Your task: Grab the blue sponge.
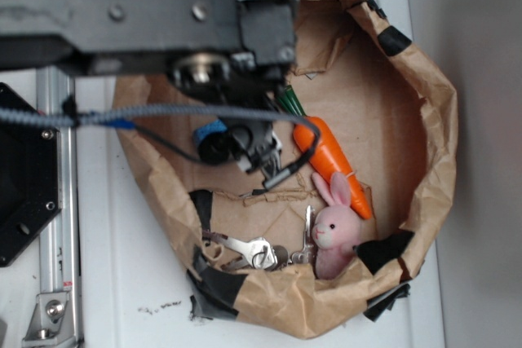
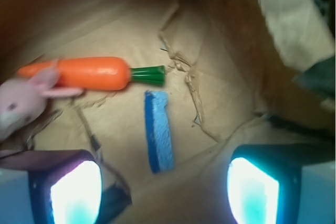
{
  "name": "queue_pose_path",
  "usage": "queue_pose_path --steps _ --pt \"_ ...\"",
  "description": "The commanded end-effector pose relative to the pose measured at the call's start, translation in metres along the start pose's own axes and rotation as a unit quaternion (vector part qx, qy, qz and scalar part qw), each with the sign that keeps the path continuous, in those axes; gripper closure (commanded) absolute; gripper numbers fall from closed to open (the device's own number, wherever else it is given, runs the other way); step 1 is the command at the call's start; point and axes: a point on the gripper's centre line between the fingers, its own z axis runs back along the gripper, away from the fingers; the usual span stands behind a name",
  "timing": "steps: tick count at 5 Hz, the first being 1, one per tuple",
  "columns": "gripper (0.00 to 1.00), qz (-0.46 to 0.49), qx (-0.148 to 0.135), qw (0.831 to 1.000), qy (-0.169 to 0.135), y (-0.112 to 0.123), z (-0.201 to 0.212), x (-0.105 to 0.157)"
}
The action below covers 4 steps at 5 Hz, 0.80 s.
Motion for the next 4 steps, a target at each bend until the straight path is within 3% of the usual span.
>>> queue_pose_path --steps 1,2,3,4 --pt "0.0 0.077 0.008 0.997 0.026 -0.004 -0.066 -0.007" --pt "0.0 0.082 0.021 0.996 0.026 -0.013 -0.074 -0.016" --pt "0.95 0.098 0.014 0.995 0.028 -0.012 -0.078 -0.02" --pt "1.0 -0.004 -0.021 1.0 0.015 -0.009 -0.073 -0.017"
